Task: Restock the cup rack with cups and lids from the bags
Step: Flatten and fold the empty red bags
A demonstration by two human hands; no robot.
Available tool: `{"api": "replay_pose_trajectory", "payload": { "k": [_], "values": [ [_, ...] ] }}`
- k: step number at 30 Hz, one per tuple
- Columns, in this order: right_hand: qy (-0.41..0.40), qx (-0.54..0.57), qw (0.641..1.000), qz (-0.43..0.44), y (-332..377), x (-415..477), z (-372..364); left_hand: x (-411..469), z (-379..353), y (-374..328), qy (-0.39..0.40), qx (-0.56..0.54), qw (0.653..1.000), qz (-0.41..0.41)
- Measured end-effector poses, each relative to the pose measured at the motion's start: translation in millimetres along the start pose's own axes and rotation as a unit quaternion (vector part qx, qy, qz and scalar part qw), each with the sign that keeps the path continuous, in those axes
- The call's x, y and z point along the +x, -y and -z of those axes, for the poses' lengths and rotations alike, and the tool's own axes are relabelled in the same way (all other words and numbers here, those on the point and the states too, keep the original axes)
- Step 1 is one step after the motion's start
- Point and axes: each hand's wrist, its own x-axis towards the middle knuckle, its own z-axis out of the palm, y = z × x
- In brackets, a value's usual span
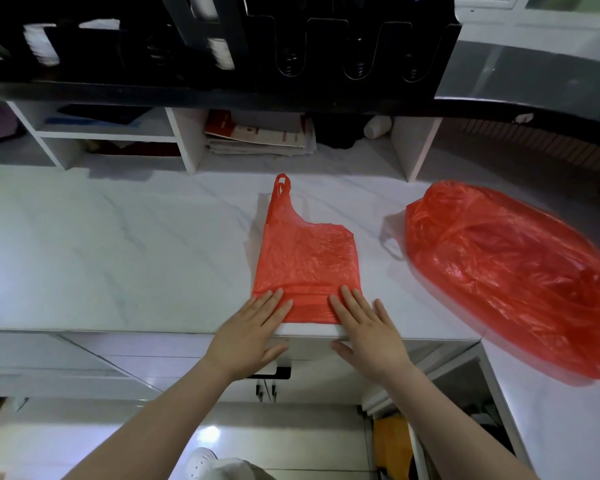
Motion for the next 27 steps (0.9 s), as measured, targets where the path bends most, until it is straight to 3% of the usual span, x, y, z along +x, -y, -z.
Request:
{"api": "replay_pose_trajectory", "payload": {
  "k": [8, 11, 14, 16, 22, 27],
  "values": [
    [-0.150, 0.164, 0.975, 0.031, -19, -15, 11, -8, 7, 4, -0.099, -0.151, 0.983, 0.018],
    [-0.143, 0.199, 0.969, -0.037, -22, -7, 22, -6, 11, 12, -0.095, -0.242, 0.957, 0.127],
    [-0.153, 0.257, 0.944, -0.136, -23, 2, 20, -2, 10, 14, -0.120, -0.251, 0.936, 0.213],
    [-0.152, 0.292, 0.925, -0.190, -20, 8, 16, 3, 9, 13, -0.112, -0.255, 0.927, 0.252],
    [-0.167, 0.255, 0.925, -0.225, -11, 17, 13, 9, 14, 9, -0.120, -0.351, 0.880, 0.297],
    [-0.156, 0.142, 0.951, -0.226, -4, 17, 10, 2, 16, 11, -0.094, -0.227, 0.949, 0.198]
  ]
}}
